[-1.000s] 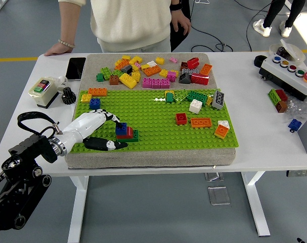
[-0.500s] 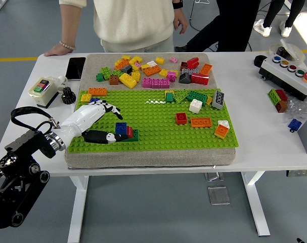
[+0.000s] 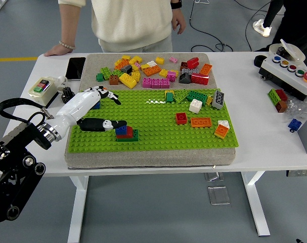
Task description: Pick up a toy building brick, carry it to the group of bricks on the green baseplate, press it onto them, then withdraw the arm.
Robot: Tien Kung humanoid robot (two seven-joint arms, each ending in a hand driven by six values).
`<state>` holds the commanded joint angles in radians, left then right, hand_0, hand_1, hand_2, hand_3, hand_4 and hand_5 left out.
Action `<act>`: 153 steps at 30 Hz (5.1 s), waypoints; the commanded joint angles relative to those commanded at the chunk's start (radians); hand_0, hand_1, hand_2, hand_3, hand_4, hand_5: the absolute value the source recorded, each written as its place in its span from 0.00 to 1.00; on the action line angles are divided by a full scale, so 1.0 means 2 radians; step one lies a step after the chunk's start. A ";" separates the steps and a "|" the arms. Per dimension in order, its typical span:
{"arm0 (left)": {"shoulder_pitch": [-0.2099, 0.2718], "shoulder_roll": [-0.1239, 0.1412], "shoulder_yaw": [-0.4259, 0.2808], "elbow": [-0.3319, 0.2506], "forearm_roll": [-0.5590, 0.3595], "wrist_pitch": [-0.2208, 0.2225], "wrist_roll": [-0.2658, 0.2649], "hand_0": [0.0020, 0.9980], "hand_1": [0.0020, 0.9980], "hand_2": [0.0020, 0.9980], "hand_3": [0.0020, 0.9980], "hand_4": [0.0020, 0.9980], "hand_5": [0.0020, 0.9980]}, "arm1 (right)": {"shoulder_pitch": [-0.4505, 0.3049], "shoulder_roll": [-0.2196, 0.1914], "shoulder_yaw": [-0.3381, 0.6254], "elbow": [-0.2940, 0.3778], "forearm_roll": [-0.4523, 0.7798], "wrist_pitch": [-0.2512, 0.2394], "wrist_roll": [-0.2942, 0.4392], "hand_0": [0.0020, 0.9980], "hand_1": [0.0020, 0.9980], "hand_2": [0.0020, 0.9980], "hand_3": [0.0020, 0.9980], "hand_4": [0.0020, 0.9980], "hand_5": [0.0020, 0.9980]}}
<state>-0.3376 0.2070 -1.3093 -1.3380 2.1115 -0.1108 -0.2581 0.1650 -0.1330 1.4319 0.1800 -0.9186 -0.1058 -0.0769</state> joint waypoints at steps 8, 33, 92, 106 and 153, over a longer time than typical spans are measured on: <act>-0.008 0.011 -0.013 -0.007 -0.051 0.005 -0.010 0.91 0.80 0.78 0.83 1.00 0.73 | -0.001 0.003 0.001 0.000 0.001 -0.001 0.000 0.76 0.68 0.73 0.67 0.93 0.50; 0.001 0.058 -0.046 -0.012 -0.187 0.004 -0.032 0.89 0.86 0.85 0.91 0.98 0.49 | 0.000 0.018 -0.011 0.000 -0.003 -0.012 -0.003 0.76 0.68 0.73 0.67 0.93 0.50; -0.027 0.062 -0.049 0.037 -0.225 -0.012 -0.040 0.93 0.90 0.88 0.93 1.00 0.25 | -0.004 0.021 -0.008 0.000 0.000 -0.009 0.000 0.76 0.68 0.73 0.67 0.93 0.50; -0.046 0.069 -0.056 0.084 -0.365 -0.042 -0.022 0.91 0.87 0.84 0.87 0.86 0.34 | -0.005 0.022 -0.010 0.000 -0.004 -0.009 -0.001 0.76 0.68 0.73 0.67 0.93 0.50; -0.041 0.081 -0.072 0.091 -0.484 -0.090 0.018 0.99 0.92 0.89 0.91 0.91 0.61 | -0.003 0.016 -0.049 0.000 0.011 -0.009 -0.013 0.76 0.68 0.73 0.67 0.93 0.50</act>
<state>-0.4194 0.3695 -1.4534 -1.1569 1.1427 -0.2898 -0.2220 0.1585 -0.1017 1.3335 0.1800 -0.8972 -0.1235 -0.1027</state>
